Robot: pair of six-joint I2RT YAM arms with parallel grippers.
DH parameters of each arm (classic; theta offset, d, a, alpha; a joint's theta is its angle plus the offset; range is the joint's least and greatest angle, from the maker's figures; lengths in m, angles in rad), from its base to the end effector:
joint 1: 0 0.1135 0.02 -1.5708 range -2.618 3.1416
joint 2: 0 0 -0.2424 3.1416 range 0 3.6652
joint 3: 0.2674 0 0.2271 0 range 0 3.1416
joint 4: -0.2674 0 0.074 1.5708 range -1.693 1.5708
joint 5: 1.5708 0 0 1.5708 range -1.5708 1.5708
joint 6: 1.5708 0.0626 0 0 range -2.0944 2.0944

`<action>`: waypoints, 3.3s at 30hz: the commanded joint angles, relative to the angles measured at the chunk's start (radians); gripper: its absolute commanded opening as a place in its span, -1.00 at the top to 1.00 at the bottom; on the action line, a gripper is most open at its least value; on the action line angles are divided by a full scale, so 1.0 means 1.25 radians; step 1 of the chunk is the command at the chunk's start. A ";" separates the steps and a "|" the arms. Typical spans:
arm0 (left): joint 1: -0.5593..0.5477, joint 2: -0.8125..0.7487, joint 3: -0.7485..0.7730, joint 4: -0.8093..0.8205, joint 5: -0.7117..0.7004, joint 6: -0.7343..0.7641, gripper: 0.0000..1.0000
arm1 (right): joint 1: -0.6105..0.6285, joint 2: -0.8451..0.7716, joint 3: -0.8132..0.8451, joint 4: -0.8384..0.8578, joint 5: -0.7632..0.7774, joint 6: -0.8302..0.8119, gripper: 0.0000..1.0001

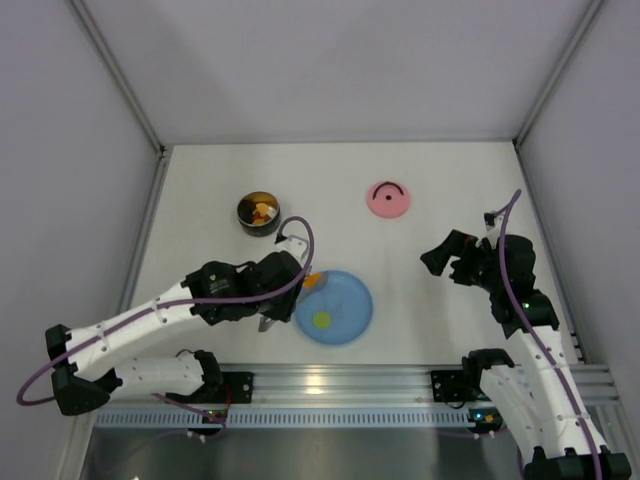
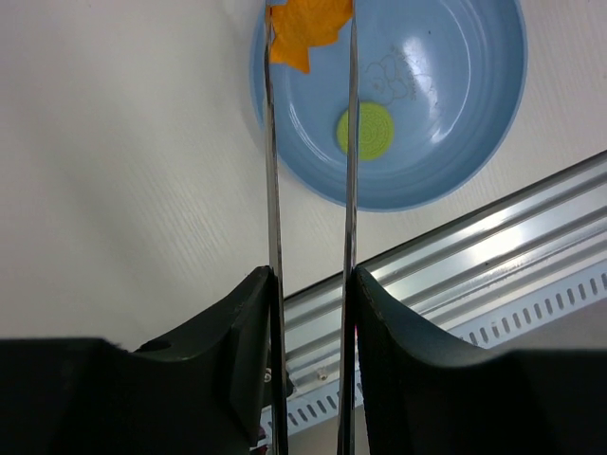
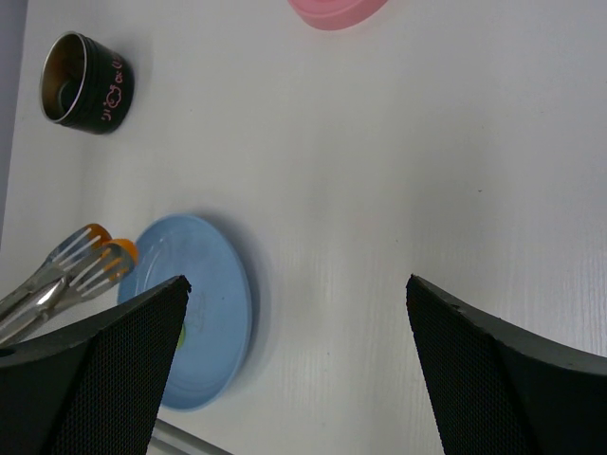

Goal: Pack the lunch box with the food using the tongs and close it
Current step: Pick up the fake food from the plate, then place the fake food in the packing box, then pick up the fake food from the plate.

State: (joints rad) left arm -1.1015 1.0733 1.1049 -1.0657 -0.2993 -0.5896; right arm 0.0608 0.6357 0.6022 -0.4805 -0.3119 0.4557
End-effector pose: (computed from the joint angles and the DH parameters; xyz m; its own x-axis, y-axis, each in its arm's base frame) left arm 0.1023 -0.1609 0.2784 -0.7590 0.3220 -0.5659 0.4356 0.8971 -0.0737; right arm 0.1607 0.0290 0.2444 -0.5835 0.3841 -0.7155 -0.0754 0.8516 0.5187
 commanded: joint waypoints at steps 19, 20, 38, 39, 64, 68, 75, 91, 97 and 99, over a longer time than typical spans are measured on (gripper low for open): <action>0.526 0.089 0.197 0.131 0.095 0.164 0.23 | -0.012 0.004 0.010 0.031 -0.012 -0.003 -0.91; 0.542 0.097 0.196 0.143 0.104 0.165 0.22 | -0.013 0.002 0.012 0.027 -0.012 -0.006 -0.91; 0.638 0.235 0.174 0.256 0.129 0.151 0.08 | -0.013 0.001 -0.004 0.030 -0.012 -0.015 -0.92; 0.641 0.236 0.169 0.257 0.129 0.151 0.08 | -0.013 0.001 -0.004 0.029 -0.012 -0.015 -0.93; 0.396 0.070 0.222 0.136 0.140 0.104 -0.13 | -0.012 0.012 -0.002 0.041 -0.014 -0.004 -0.92; 0.220 0.034 0.165 0.098 0.082 0.041 -0.11 | -0.012 0.011 0.002 0.038 -0.013 -0.003 -0.92; -0.010 0.025 0.089 0.031 -0.049 -0.090 -0.11 | -0.013 0.015 0.007 0.038 -0.014 -0.003 -0.92; -0.240 0.078 0.012 -0.086 -0.140 -0.265 -0.12 | -0.012 0.014 0.017 0.026 -0.007 -0.011 -0.92; -0.243 0.052 -0.040 -0.030 -0.075 -0.245 -0.11 | -0.013 0.014 0.005 0.032 -0.008 -0.007 -0.92; -0.245 0.043 -0.059 -0.008 -0.054 -0.239 -0.11 | -0.013 0.014 0.003 0.033 -0.009 -0.004 -0.92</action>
State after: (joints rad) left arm -1.3979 1.1645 1.0515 -1.1339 -0.4046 -0.8913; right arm 0.0608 0.6559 0.5953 -0.4797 -0.3180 0.4534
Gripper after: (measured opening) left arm 0.560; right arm 0.960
